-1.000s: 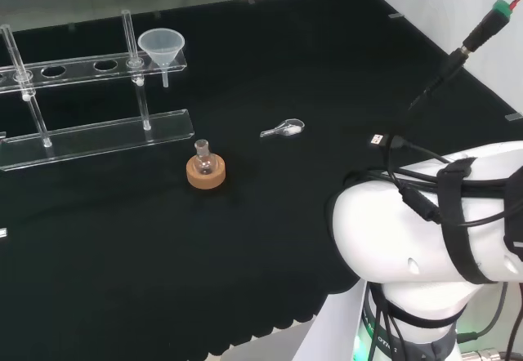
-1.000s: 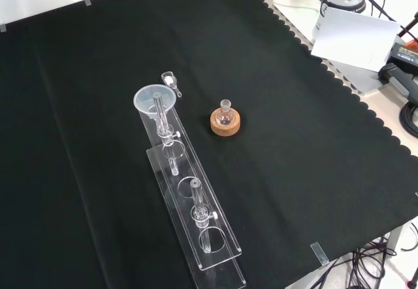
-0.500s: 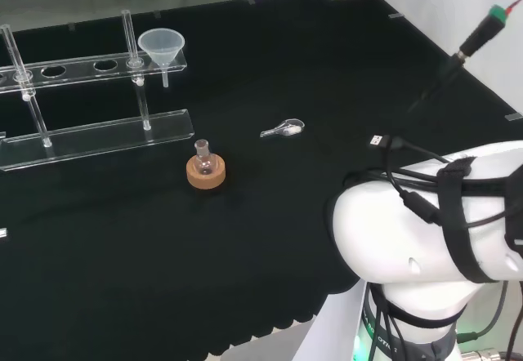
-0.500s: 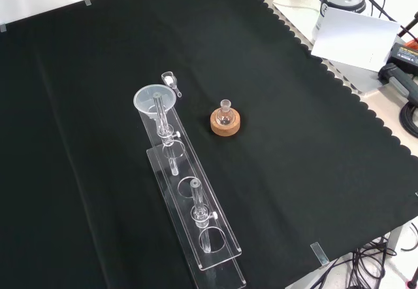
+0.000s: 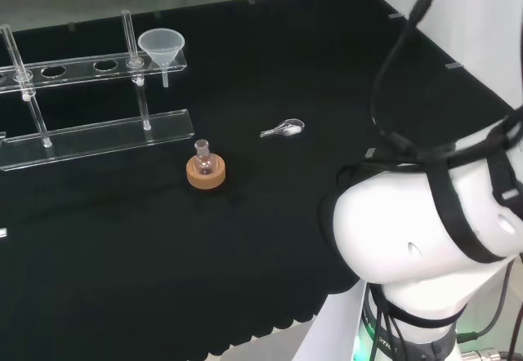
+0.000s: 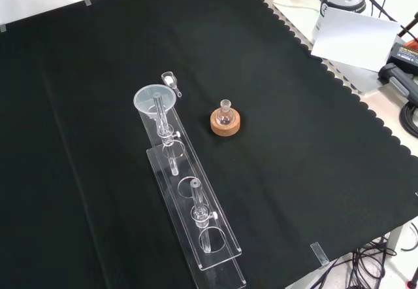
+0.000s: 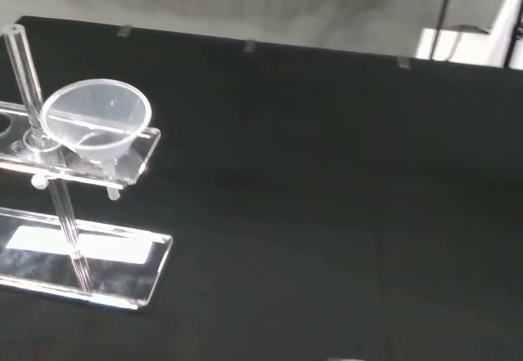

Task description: Pick up the funnel from the transparent funnel stand.

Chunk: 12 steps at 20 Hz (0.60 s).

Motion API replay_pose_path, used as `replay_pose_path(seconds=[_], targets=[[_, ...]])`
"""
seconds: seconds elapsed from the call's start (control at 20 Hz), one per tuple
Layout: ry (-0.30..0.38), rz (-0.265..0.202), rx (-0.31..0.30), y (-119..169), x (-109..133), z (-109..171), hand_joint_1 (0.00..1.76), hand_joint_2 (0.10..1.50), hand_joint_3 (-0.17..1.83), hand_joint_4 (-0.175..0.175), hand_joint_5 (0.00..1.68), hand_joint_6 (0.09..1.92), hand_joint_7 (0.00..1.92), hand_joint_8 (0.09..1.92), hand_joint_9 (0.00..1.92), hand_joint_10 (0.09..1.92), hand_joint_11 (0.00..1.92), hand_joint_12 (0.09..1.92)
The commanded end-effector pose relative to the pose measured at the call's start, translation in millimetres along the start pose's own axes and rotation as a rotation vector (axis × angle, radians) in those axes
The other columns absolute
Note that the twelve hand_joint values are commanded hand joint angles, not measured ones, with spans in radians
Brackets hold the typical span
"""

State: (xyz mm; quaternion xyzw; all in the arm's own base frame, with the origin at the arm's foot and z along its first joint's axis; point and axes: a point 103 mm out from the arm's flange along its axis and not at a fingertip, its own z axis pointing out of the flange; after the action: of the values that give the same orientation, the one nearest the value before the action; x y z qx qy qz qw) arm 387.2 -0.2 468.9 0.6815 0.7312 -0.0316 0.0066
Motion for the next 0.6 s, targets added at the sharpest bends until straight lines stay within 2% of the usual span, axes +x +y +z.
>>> replay_pose_path(seconds=[0.05,0.2,0.5,0.6], targets=[[-0.029,-0.156,-0.029,55,9,4,0.43,0.56,0.04,0.028,0.00,0.09,0.00,0.09,0.00,0.09,0.00,0.09],[-0.058,-0.194,-0.022,64,14,12,0.45,0.55,0.04,0.026,0.00,0.09,0.00,0.09,0.00,0.09,0.00,0.09],[-0.047,-0.237,-0.006,86,25,30,0.48,0.54,0.03,0.024,0.00,0.09,0.00,0.09,0.00,0.09,0.00,0.09],[-0.055,-0.230,-0.015,91,27,36,0.50,0.55,0.03,0.024,0.00,0.09,0.00,0.09,0.00,0.09,0.00,0.09]])
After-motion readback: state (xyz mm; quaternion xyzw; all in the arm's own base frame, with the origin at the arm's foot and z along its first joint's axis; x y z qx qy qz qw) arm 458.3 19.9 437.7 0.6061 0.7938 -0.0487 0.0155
